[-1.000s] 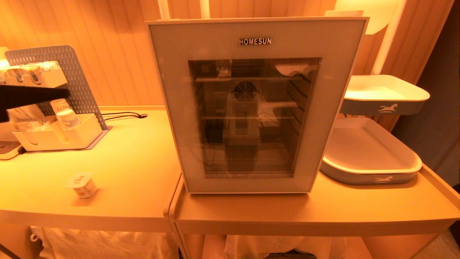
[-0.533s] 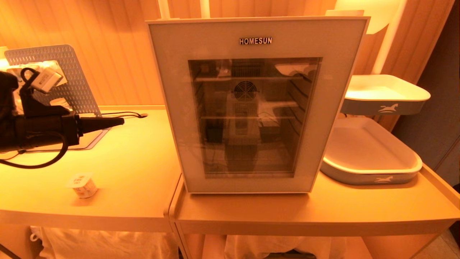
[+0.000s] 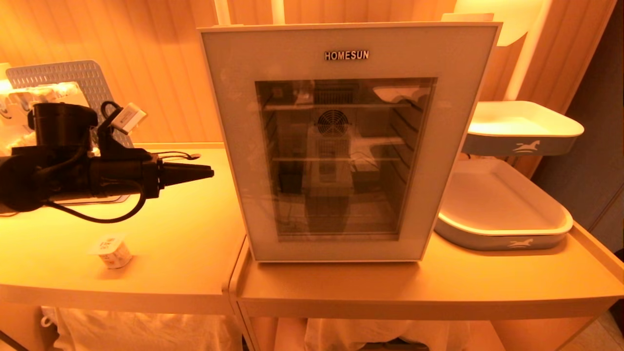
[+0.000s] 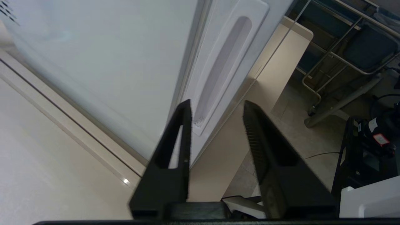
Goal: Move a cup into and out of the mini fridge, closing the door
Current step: Open the freezer door
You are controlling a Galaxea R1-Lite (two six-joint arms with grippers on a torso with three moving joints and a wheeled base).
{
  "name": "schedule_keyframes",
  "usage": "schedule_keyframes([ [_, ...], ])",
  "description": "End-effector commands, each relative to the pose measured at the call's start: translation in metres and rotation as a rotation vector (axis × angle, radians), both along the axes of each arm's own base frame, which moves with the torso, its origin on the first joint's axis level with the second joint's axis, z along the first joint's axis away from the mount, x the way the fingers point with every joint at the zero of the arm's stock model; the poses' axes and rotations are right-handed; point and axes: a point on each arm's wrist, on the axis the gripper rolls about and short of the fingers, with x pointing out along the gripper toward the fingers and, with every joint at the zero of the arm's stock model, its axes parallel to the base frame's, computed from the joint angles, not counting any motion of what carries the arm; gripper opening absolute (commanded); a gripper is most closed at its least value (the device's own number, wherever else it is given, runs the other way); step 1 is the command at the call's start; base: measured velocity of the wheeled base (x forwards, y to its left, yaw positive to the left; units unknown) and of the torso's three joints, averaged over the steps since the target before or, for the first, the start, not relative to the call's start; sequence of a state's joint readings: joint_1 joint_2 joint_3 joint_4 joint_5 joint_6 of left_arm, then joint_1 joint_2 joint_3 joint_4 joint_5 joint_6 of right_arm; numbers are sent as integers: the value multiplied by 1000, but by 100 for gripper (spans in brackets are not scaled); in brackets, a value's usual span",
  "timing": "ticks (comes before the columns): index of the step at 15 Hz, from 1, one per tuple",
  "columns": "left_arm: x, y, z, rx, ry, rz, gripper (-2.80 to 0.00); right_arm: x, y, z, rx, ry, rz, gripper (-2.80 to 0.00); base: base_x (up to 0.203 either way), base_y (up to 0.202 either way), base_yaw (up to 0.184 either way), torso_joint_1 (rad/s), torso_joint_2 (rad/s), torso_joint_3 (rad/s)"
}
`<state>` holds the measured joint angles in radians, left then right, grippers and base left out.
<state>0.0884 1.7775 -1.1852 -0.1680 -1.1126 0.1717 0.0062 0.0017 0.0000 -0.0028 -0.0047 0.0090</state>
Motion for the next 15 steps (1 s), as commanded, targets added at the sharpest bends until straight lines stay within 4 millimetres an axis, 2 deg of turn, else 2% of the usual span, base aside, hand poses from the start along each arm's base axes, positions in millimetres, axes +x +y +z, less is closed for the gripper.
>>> schedule_keyframes([
  [1,8,-5,-3,-3,2,-26,0,0,0,0,0,1,0,-280,0,0,0,0,0,0],
  [5,7,-20,-3,-4,-3,-78,0,0,0,0,0,1,0,-280,0,0,0,0,0,0],
  [11,-3,-42,-14,16,-22,-171,0,0,0,0,0,1,0,-280,0,0,0,0,0,0],
  [15,-1,-43,-18,29,-34,-175,0,0,0,0,0,1,0,-280,0,0,0,0,0,0],
])
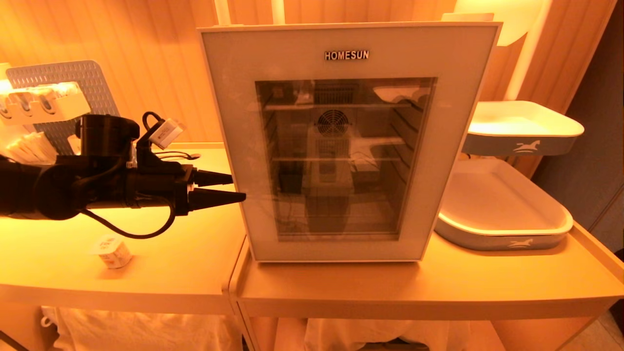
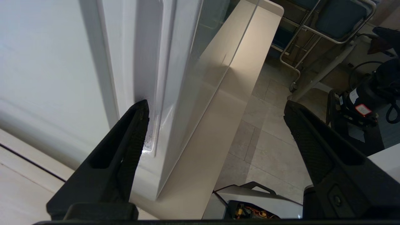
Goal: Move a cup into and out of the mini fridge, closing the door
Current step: Open the freezer door
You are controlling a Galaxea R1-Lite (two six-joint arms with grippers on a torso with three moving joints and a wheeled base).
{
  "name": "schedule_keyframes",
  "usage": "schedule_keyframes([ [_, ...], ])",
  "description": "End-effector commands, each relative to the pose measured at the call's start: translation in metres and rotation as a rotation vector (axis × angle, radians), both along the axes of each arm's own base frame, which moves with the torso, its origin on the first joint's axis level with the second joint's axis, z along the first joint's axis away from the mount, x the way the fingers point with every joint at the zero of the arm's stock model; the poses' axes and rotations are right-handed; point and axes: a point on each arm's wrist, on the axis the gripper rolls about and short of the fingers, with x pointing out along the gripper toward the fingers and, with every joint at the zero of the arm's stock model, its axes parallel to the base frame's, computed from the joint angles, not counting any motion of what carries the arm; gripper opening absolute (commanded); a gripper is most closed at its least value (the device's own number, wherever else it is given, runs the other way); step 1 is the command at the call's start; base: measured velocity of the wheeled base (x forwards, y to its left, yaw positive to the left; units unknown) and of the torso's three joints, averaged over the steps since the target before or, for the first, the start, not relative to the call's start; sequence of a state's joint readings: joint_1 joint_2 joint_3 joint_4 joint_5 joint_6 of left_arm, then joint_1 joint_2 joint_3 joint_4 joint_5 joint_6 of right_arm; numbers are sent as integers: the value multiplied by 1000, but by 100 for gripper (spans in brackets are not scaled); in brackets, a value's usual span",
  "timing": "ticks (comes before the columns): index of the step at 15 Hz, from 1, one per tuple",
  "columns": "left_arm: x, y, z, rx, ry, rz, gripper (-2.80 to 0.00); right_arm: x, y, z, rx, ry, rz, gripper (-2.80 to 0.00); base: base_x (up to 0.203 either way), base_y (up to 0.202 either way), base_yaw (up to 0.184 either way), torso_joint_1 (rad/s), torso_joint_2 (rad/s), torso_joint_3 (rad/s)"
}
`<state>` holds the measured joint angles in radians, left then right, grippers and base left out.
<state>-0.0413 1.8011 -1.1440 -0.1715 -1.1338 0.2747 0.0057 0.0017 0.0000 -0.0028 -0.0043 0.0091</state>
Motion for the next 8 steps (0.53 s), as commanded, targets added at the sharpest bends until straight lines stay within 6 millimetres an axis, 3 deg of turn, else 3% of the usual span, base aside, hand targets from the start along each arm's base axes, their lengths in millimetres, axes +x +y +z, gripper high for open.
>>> schedule_keyframes([
  [1,-1,0,1,-4,-4,-3,0,0,0,0,0,1,0,-280,0,0,0,0,0,0],
  [8,-16,3,3,-2,-9,-5,0,0,0,0,0,1,0,-280,0,0,0,0,0,0],
])
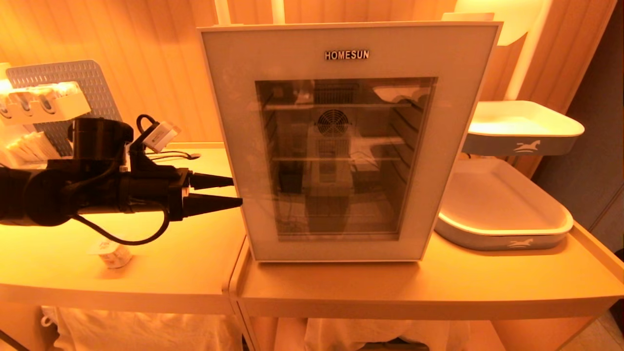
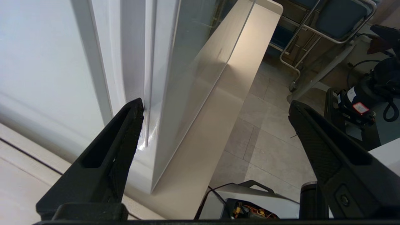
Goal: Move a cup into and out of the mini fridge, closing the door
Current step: Open the freezer door
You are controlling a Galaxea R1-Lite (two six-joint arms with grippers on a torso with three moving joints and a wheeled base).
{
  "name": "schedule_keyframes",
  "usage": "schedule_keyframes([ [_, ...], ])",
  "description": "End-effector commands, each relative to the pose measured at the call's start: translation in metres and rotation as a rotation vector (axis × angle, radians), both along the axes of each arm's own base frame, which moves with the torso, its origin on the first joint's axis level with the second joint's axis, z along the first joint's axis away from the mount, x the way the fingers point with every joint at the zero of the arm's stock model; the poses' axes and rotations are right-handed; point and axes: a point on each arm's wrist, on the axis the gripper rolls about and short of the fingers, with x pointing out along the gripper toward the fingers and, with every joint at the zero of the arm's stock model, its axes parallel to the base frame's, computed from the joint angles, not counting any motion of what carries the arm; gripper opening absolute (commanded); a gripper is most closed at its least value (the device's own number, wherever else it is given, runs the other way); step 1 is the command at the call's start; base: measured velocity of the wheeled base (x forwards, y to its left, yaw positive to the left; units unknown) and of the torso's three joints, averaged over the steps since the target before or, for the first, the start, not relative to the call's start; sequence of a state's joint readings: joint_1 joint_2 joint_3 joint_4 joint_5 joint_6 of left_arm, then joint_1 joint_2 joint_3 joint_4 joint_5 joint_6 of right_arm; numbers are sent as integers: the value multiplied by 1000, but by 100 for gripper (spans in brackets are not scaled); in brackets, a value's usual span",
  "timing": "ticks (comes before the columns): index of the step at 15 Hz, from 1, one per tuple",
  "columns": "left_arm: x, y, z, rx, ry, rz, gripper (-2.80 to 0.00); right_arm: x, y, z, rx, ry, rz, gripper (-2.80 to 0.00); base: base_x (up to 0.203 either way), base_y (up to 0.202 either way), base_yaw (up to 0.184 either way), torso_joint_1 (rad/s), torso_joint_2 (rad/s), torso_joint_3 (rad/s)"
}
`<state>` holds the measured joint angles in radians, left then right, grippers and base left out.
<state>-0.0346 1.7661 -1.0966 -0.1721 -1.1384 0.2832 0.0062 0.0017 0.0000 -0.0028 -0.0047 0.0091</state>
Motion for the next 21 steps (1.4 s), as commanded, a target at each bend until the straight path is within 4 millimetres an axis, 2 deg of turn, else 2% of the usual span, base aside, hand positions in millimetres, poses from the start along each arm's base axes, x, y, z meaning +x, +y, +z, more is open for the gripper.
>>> schedule_keyframes([
  [1,-7,0,4,-3,-11,-8,0,0,0,0,0,1,0,-280,0,0,0,0,0,0],
  [14,-2,-19,-4,0,13,-61,0,0,0,0,0,1,0,-280,0,0,0,0,0,0],
  [17,-8,-21,-2,-3,11,-76,0,0,0,0,-1,1,0,-280,0,0,0,0,0,0],
  [21,-32,-24,3,-6,3,-99,0,0,0,0,-1,0,0,-280,0,0,0,0,0,0],
])
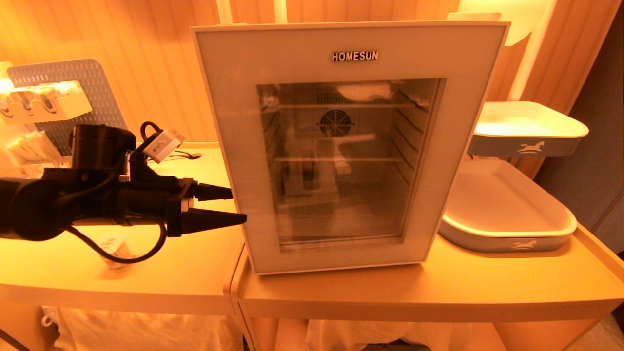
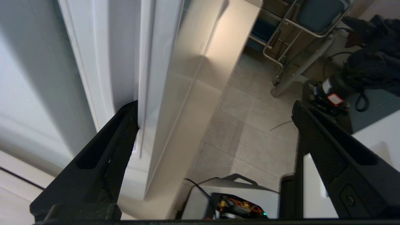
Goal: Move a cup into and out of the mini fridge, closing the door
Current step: Open the freezer door
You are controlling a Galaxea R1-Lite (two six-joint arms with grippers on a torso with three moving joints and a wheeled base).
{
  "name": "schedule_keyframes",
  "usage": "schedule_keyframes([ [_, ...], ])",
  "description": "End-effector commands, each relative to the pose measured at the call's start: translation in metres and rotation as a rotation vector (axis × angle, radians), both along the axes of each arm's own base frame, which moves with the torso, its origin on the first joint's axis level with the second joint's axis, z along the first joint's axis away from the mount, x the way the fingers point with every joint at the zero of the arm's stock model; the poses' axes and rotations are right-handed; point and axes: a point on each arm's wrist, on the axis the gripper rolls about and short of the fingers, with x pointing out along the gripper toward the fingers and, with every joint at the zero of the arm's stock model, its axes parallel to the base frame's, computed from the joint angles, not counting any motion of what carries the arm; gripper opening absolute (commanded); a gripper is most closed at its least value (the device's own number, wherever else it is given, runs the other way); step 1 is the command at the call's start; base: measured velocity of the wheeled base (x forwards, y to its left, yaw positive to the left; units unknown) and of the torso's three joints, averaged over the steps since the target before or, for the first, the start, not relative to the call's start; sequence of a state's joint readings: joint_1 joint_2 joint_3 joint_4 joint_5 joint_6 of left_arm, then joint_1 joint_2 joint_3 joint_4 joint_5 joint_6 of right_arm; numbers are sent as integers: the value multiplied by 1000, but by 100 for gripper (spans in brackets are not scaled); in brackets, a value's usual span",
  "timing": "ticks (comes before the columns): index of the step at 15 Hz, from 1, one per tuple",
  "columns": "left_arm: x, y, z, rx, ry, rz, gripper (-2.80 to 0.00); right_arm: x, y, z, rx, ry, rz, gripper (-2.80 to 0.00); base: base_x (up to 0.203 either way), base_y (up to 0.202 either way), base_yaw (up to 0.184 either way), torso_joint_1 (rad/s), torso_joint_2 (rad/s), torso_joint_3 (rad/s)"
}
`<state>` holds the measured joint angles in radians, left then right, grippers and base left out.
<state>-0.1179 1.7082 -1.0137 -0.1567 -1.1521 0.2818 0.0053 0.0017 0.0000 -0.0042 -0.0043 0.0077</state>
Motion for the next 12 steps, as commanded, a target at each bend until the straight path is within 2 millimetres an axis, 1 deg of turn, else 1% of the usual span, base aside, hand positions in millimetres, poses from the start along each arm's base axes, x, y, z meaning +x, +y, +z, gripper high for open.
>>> schedule_keyframes([
  [1,-14,-1,9,-4,-39,-11,0,0,0,0,0,1,0,-280,0,0,0,0,0,0],
  [5,-40,-5,8,-4,-35,-38,0,0,0,0,0,1,0,-280,0,0,0,0,0,0],
  [9,-80,-13,17,-9,-78,-99,0,0,0,0,0,1,0,-280,0,0,0,0,0,0],
  [12,-109,-25,25,-17,-119,-174,0,0,0,0,0,1,0,-280,0,0,0,0,0,0],
])
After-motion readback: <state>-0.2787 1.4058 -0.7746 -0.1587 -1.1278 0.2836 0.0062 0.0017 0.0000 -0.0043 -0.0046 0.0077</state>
